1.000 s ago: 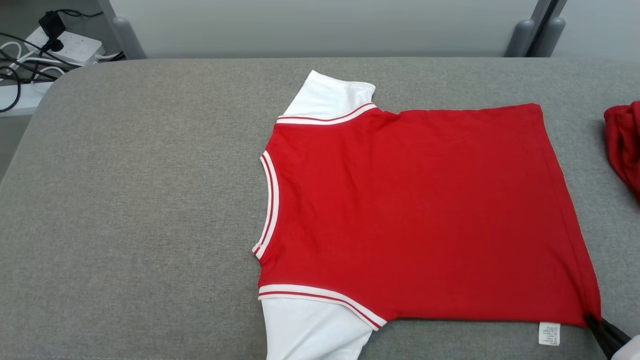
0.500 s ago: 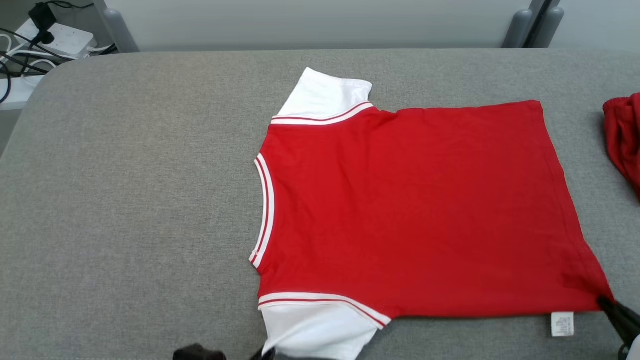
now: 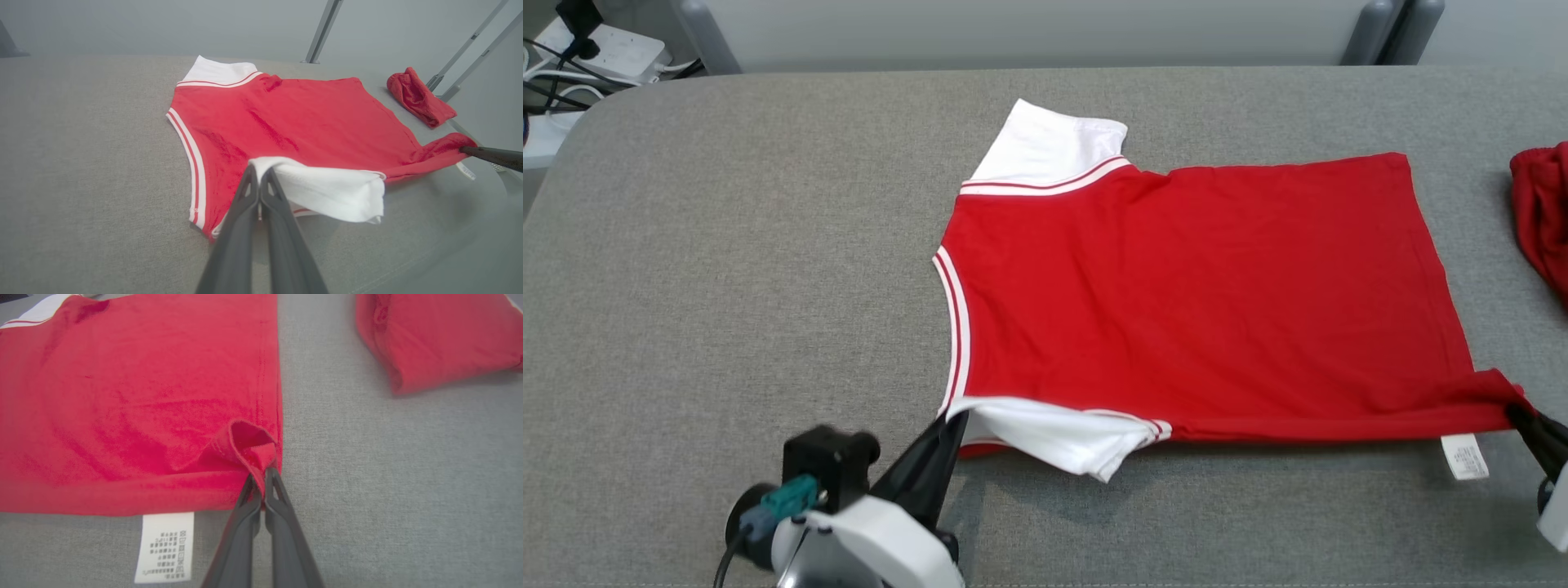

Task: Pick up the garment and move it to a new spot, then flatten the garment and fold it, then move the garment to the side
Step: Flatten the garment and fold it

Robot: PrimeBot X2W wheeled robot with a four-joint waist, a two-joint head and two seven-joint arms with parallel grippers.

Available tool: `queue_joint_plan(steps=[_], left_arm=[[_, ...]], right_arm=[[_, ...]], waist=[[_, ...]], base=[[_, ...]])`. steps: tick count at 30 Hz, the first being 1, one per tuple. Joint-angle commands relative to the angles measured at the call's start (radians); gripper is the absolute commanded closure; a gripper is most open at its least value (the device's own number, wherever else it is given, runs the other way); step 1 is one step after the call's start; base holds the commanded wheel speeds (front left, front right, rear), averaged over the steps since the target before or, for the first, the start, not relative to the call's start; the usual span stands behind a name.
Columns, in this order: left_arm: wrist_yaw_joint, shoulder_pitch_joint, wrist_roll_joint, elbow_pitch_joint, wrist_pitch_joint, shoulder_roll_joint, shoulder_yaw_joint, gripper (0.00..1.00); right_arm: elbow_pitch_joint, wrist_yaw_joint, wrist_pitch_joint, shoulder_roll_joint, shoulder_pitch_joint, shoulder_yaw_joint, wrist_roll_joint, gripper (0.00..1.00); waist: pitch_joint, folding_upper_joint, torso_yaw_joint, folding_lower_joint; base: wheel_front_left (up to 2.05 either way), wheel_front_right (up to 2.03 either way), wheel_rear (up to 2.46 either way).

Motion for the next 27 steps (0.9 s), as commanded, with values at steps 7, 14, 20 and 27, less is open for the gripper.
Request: queue_joint_plan(steps=[7, 14, 20, 27], left_arm=[[-0.054, -0.192, 0.008, 0.115, -0.056, -0.04, 0.03, 1.0], [-0.092, -0.305, 0.02, 0.264, -0.131, -0.103, 0.02, 1.0], [-0.111, -0.378, 0.016, 0.402, -0.194, -0.152, 0.025, 1.0], [-0.143, -0.46, 0.027, 0.552, -0.27, -0.179, 0.027, 1.0]], right_arm=[[0.056, 0.0, 0.058, -0.017, -0.137, 0.033, -0.006, 1.0], [0.162, 0.0, 0.032, -0.005, -0.254, 0.091, -0.003, 1.0], [0.239, 0.0, -0.05, -0.004, -0.342, 0.17, -0.008, 1.0], [0.344, 0.0, -0.155, -0.001, -0.438, 0.26, -0.011, 1.0]], waist=[[0.033, 0.0, 0.007, 0.0], [0.064, 0.0, 0.017, 0.0], [0.089, 0.0, 0.019, 0.0], [0.124, 0.0, 0.016, 0.0]], base=[[0.0, 0.0, 0.0], [0.0, 0.0, 0.0], [0.0, 0.0, 0.0], [0.0, 0.0, 0.0]])
